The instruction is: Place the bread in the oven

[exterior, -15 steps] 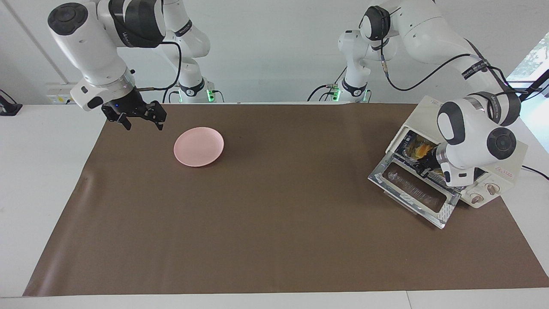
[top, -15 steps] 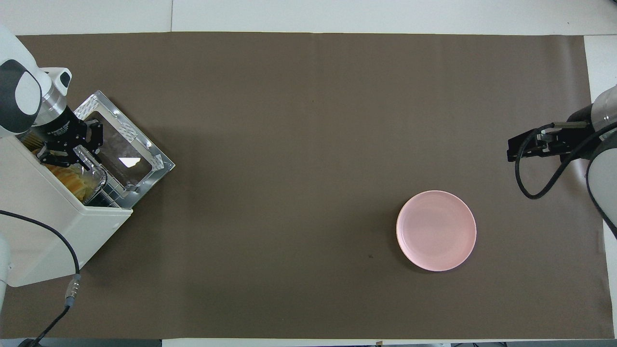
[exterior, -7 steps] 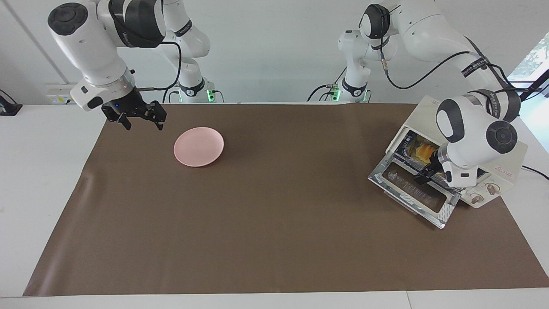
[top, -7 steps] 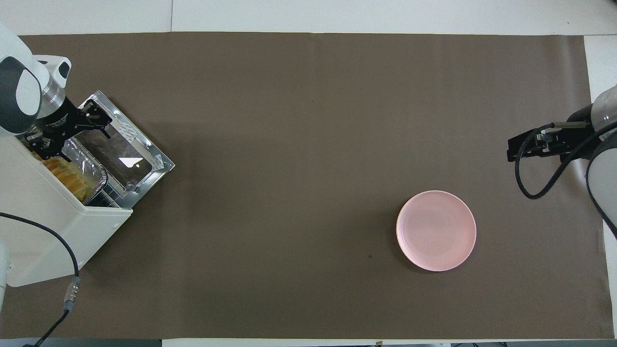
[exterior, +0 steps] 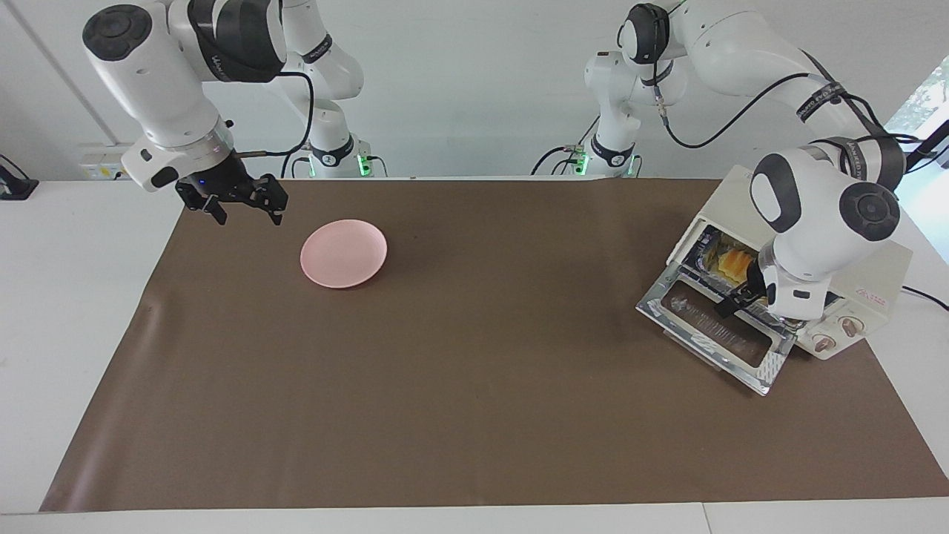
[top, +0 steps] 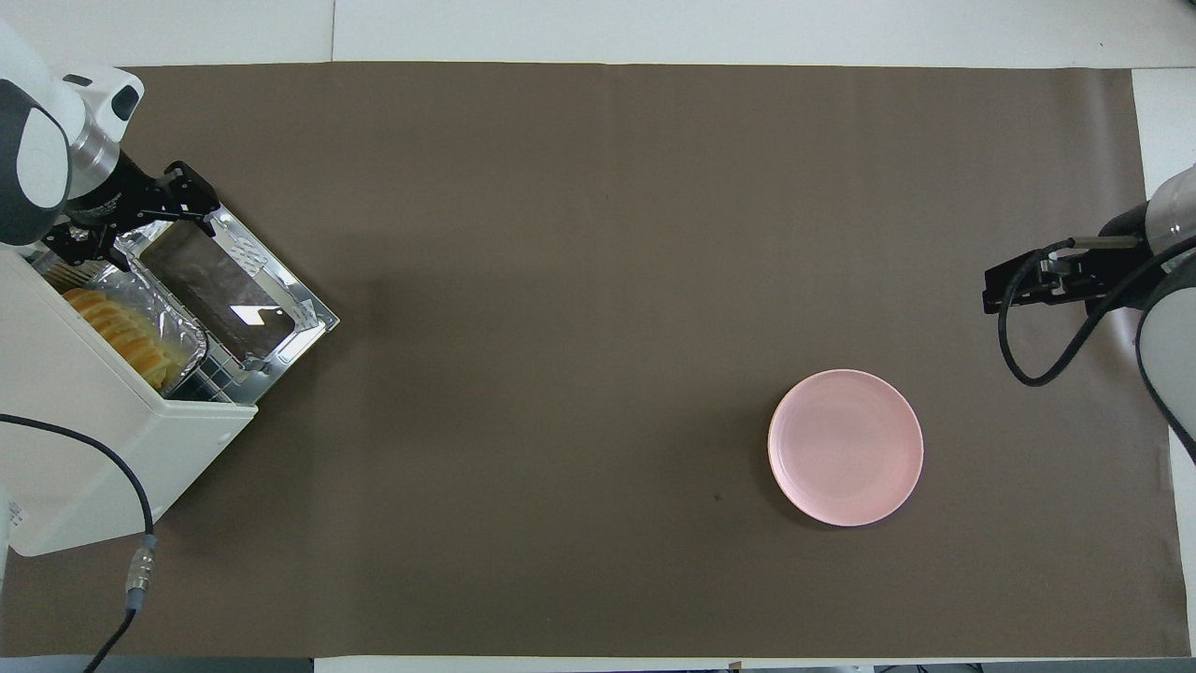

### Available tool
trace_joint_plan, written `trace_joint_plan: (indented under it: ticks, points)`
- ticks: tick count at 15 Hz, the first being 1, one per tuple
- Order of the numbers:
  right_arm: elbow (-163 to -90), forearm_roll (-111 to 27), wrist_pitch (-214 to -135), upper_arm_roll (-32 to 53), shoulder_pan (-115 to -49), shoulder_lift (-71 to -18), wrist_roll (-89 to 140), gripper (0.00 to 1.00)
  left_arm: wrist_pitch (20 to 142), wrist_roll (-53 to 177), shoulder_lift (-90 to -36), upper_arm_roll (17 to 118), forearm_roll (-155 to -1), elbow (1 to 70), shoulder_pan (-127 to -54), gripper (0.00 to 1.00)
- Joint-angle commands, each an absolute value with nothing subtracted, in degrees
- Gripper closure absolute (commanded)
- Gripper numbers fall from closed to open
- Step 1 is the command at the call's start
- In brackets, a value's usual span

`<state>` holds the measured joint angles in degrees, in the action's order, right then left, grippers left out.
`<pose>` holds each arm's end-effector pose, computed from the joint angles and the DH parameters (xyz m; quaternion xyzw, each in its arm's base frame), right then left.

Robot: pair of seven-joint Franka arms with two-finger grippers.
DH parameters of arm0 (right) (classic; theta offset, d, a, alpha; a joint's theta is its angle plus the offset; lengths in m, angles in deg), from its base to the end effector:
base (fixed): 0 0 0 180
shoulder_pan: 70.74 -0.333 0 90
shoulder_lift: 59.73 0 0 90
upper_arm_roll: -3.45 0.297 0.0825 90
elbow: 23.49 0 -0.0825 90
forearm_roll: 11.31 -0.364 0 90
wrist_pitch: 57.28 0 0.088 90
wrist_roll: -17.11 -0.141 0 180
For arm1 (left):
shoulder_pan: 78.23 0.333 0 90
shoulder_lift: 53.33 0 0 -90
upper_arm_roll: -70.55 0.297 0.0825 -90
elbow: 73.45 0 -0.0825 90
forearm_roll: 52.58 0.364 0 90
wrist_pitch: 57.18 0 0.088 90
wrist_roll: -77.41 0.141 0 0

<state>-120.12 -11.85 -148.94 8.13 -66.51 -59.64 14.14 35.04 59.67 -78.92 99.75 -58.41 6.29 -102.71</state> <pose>0.5293 0.0054 0.5210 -0.9988 0.0223 0.0443 0.0034 0.6265 -0.0080 0.4188 -0.9766 -0.1884 0.0794 0.0665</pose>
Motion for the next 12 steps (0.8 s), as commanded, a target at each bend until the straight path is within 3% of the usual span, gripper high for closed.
trace_joint_plan:
  ticks: [1, 10, 12]
  points:
    - [-121.4, -11.0, -149.0, 9.1, -65.2, -60.9, 15.5, 0.00, 31.1, 65.3, -73.6, 100.0, -57.4, 7.3, -103.3, 0.00]
    - [-121.4, -11.0, -149.0, 9.1, -65.2, -60.9, 15.5, 0.00, 18.1, 75.5, -60.2, 99.6, -57.4, 9.9, -102.6, 0.00]
    - [-121.4, -11.0, -149.0, 9.1, -65.2, -60.9, 15.5, 0.00, 15.0, 77.4, -55.3, 94.0, -57.4, 11.9, -96.8, 0.00]
